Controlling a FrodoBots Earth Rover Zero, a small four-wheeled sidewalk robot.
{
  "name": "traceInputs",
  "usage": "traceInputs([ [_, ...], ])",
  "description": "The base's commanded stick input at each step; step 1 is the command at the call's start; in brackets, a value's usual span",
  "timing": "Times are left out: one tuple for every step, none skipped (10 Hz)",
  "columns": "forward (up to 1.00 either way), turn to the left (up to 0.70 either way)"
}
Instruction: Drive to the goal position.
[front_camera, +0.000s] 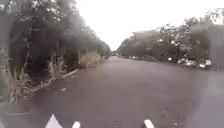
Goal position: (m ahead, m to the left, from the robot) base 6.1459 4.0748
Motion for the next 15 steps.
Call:
traceInputs([
  [0.5, -0.23],
  [0.5, -0.03],
  [0.5, 0.0],
  [0.5, 0.0],
  [0.5, 0.0],
  [0.5, 0.0],
  [0.5, 0.0],
  [0.5, 0.0],
  [0.5, 0.0],
  [0.5, 0.0],
  [0.5, 0.0],
  [0.5, 0.0],
  [0.5, 0.0],
  [0.5, 0.0],
  [0.5, 0.0],
])
